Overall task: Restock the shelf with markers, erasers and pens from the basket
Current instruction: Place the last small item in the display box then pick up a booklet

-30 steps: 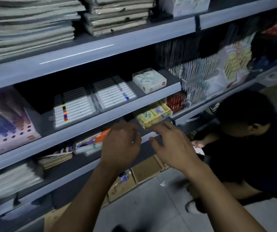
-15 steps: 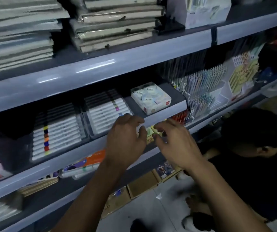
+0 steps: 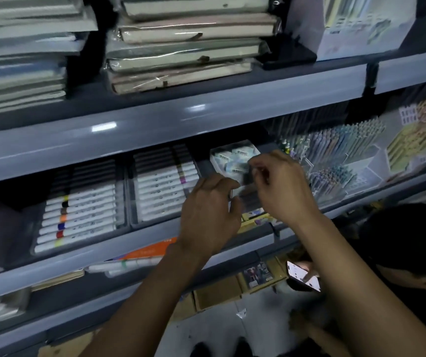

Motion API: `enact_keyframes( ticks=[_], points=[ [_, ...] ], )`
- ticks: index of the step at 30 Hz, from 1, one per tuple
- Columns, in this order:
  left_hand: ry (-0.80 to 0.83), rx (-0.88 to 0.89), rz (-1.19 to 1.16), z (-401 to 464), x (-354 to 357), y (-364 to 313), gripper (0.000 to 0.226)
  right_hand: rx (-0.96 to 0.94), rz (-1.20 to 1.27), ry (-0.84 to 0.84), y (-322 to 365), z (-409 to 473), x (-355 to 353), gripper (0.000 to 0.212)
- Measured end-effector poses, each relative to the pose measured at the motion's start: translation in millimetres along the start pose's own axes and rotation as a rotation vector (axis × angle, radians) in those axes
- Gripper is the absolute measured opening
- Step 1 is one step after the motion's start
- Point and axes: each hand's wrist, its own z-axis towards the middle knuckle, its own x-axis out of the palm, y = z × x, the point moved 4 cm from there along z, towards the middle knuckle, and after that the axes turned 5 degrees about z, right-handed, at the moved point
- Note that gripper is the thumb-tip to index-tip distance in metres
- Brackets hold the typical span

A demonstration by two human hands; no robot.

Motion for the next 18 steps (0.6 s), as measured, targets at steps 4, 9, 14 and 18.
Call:
enact_keyframes(
  ticks=[4,9,14,18],
  points=[
    [-0.079,0.004,0.045,3.4,11.3,-8.7,0.023,-0.082,0.006,0.051,-9.4,34.2,5.2,0.021],
    [-0.135,-0.023,0.098,2.3,25.0,-11.6,0.019,-0.14,0.025,0.152,-10.5,68.1,18.4,0.02],
    [-0.154,-0.037,0.156,-0.2,27.9,-15.3,0.015,-0.105,-0.011,0.355,-13.6,85.7,34.7,0.021],
    [-0.144,-0.058,0.189,1.4,26.7,-16.7,0.022,-0.12,-0.072,0.413,-17.0,94.2,40.1,0.025]
  ],
)
